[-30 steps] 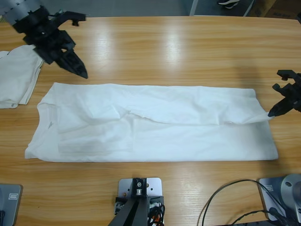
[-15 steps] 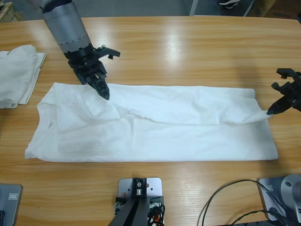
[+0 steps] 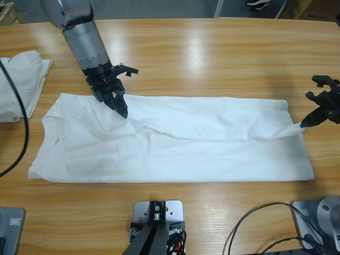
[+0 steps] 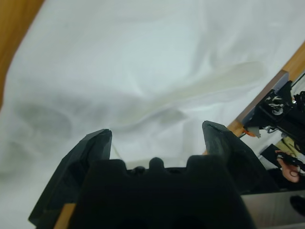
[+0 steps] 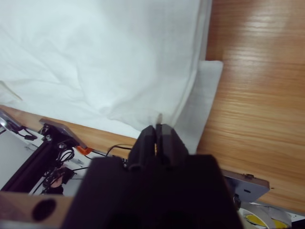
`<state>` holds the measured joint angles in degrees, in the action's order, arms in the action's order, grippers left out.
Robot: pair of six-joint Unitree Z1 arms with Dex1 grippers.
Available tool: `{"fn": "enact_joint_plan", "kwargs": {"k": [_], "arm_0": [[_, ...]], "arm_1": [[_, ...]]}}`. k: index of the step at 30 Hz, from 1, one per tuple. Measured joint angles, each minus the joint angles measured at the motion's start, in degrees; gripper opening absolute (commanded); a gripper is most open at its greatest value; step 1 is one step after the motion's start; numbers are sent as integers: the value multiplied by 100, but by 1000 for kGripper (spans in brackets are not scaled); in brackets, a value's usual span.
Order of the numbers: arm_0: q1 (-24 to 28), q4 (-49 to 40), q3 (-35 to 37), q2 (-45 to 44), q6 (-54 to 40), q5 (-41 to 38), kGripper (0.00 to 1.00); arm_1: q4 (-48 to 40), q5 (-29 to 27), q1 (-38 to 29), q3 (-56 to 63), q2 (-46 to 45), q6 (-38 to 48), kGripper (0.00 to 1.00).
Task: Fold clothes
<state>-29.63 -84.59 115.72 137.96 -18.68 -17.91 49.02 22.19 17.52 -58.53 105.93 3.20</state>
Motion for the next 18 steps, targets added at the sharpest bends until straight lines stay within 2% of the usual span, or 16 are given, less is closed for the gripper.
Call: {"fn": "enact_joint_plan", "kwargs": {"k": [6, 7, 8, 9, 10, 11, 17, 18], "arm_0": [[38, -45, -1, 137, 95, 60, 688], [52, -49, -3, 149, 106, 83, 688], [65, -55, -4, 160, 112, 99, 688], [73, -58, -8, 164, 116, 111, 688], [79, -60, -16, 165, 119, 120, 688], [82, -61, -19, 165, 121, 124, 688], [87, -86, -33, 165, 122, 125, 681], [88, -93, -34, 165, 122, 125, 639]], "arm_1": [[-36, 0, 0, 0, 0, 0, 0], [-41, 0, 0, 0, 0, 0, 169], [-42, 0, 0, 0, 1, 0, 660], [-43, 0, 0, 0, 1, 0, 824], [-43, 0, 0, 0, 3, 0, 931], [-43, -6, 0, 0, 5, 0, 995], [-42, -360, 0, 0, -2, 96, 1000], [-42, -452, 0, 0, -17, 138, 1000]]}}
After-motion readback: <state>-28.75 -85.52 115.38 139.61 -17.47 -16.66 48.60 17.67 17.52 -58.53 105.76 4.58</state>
